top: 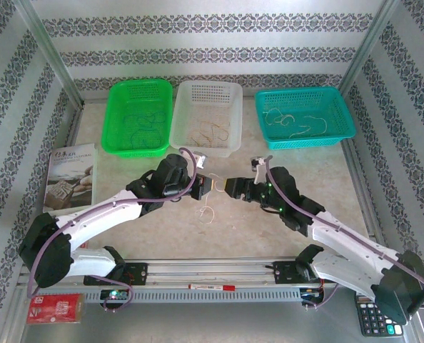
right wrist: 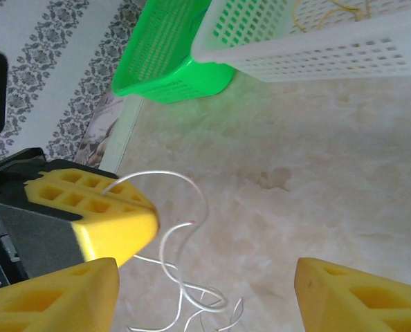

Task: Untangle the cables

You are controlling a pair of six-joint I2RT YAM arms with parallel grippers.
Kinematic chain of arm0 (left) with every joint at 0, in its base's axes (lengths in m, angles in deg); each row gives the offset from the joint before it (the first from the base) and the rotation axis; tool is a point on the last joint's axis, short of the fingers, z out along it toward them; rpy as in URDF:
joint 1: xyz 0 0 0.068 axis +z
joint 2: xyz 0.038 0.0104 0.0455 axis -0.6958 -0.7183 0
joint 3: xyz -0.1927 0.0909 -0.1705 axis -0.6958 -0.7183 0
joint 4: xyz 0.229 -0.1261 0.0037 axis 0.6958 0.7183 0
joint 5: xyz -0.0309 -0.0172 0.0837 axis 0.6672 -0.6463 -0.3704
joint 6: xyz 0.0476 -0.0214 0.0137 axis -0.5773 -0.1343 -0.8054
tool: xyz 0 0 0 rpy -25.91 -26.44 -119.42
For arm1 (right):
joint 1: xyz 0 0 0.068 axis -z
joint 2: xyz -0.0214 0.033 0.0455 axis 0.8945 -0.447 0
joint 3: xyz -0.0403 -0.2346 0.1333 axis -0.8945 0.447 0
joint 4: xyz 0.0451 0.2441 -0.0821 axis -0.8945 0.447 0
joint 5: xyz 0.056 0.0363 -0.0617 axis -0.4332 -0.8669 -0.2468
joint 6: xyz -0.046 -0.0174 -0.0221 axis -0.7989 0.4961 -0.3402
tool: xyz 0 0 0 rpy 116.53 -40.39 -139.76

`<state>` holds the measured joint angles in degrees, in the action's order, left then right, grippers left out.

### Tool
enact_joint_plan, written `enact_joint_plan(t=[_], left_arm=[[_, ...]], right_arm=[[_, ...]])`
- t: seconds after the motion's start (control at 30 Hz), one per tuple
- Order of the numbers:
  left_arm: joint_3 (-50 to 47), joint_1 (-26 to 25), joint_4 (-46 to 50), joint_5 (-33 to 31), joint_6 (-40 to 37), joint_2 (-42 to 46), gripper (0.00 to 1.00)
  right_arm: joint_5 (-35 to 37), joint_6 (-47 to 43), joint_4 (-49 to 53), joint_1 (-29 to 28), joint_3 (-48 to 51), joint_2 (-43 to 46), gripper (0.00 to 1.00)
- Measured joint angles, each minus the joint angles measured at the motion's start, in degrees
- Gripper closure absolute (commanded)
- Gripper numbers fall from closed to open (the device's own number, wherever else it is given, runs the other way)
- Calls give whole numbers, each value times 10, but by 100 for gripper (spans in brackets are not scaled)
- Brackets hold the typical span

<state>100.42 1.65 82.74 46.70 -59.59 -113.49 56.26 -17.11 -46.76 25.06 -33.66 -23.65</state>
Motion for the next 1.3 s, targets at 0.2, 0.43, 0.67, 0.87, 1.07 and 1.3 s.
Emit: enact_joint_plan(t=[0.2, 0.43, 0.67, 0.87, 1.07, 1.3], left_arm=[[0, 0, 0, 1, 3, 5, 100], [0, 0, -3, 2, 7, 35, 100], [-28, 0, -42, 11, 8, 58, 100], [-42, 0, -118, 14, 8, 84, 98], [-55, 0, -154, 13, 7, 112, 86], [-73, 0, -155, 14, 7, 110, 52]], right_arm=[[0, -6, -31, -21, -17, -61, 51], [-2, -17, -45, -23, -47, -95, 100], [-15, -38, -28, -22, -171, -90, 100], [-49, -48, 21, -26, -254, -96, 100], [-61, -59, 45, -26, -294, -104, 100], [-62, -59, 30, -30, -335, -106, 100]])
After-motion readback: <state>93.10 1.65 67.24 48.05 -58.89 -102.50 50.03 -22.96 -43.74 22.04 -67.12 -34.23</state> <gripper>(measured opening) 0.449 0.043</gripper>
